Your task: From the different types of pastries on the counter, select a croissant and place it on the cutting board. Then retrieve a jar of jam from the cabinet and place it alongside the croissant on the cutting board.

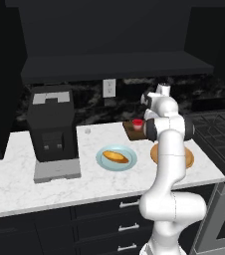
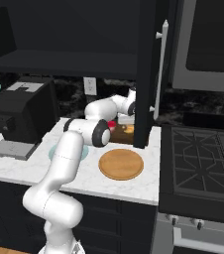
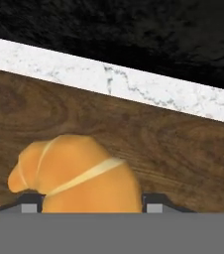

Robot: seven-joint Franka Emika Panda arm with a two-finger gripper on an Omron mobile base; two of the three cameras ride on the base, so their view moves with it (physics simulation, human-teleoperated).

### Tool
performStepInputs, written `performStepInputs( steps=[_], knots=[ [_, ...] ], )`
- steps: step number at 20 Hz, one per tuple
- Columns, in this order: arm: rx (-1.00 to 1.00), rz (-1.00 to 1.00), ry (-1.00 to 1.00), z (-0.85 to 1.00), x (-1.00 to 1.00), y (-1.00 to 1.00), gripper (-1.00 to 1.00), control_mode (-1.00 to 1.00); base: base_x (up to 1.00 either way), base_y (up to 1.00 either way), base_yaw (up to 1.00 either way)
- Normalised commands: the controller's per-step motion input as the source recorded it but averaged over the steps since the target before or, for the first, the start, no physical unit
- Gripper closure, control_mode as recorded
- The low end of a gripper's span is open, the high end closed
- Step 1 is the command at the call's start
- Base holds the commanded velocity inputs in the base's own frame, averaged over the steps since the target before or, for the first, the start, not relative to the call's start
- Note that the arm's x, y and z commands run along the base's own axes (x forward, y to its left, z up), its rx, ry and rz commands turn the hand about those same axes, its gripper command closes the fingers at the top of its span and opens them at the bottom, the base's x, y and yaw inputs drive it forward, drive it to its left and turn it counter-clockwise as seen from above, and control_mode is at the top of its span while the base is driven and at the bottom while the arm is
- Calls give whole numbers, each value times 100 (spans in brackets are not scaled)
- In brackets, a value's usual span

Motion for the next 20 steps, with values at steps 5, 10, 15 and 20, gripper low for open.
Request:
performStepInputs(
  steps=[5, 10, 15, 20],
  knots=[
    [0, -1, -14, -17, 26, 0, 100, -100, 0, 0, 0],
    [0, -3, -1, -47, 4, 10, -100, -100, 0, 0, 0],
    [0, -5, 0, -4, 15, 0, -100, -100, 0, 0, 0],
    [1, -12, 0, 18, 2, 0, -100, -100, 0, 0, 0]
  ],
)
